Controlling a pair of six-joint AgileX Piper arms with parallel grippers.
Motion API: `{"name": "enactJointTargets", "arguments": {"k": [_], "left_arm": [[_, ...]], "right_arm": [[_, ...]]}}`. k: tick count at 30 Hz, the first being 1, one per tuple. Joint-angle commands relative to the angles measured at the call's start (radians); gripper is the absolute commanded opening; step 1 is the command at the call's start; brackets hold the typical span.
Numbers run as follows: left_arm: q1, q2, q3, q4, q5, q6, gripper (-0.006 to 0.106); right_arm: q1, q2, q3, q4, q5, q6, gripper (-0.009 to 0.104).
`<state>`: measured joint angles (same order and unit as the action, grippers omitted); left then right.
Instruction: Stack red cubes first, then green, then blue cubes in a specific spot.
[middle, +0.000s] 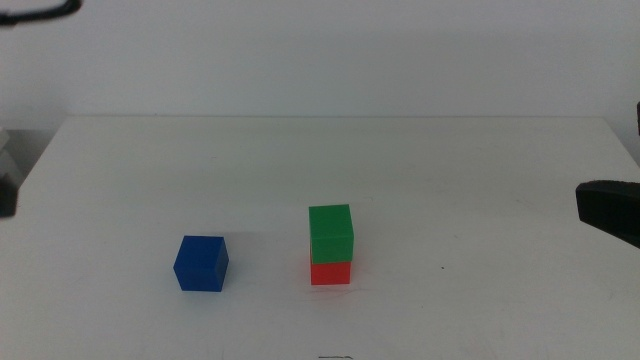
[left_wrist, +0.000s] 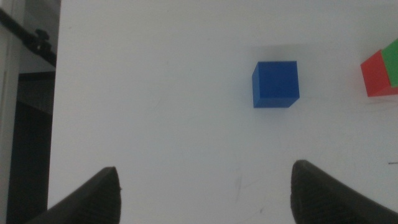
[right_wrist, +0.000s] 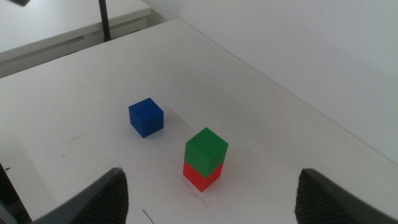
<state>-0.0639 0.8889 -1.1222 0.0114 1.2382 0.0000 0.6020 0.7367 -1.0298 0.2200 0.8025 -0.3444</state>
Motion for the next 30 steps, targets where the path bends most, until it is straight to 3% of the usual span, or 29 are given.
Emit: {"name": "enactJointTargets", "arguments": {"k": [1, 8, 15, 17, 22, 28, 30], "left_arm": [[-0.004, 0.065, -0.083, -0.027, 0.079, 0.025, 0.094], [-0.035, 0.247, -0.102, -0.087, 0.065, -0.009, 0.094], [-0.259, 0.391, -0.102, 0.123, -0.028, -0.191, 0.094], [-0.278, 0.43, -0.102, 0.137, -0.048, -0.254, 0.094], [-0.282, 0.56, -0.127, 0.019, -0.093, -0.239, 0.094], [-0.275, 0.691, -0.201, -0.019, -0.104, -0.213, 0.094], [-0.247, 0.732, -0.221, -0.072, -0.105, -0.17, 0.094]], "right_arm": [[-0.006, -0.002, -0.026, 0.002, -0.073, -0.002, 0.094], [-0.006, -0.002, -0.026, 0.002, -0.073, -0.002, 0.094], [-0.006, -0.002, -0.026, 0.002, -0.073, -0.002, 0.094], [-0.006, -0.002, -0.026, 0.002, -0.073, -0.002, 0.094], [-0.006, -0.002, -0.026, 0.002, -0.073, -0.002, 0.094], [-0.006, -0.002, -0.026, 0.002, -0.073, -0.002, 0.094], [-0.006, -0.002, -0.026, 0.002, -0.073, -0.002, 0.094]]}}
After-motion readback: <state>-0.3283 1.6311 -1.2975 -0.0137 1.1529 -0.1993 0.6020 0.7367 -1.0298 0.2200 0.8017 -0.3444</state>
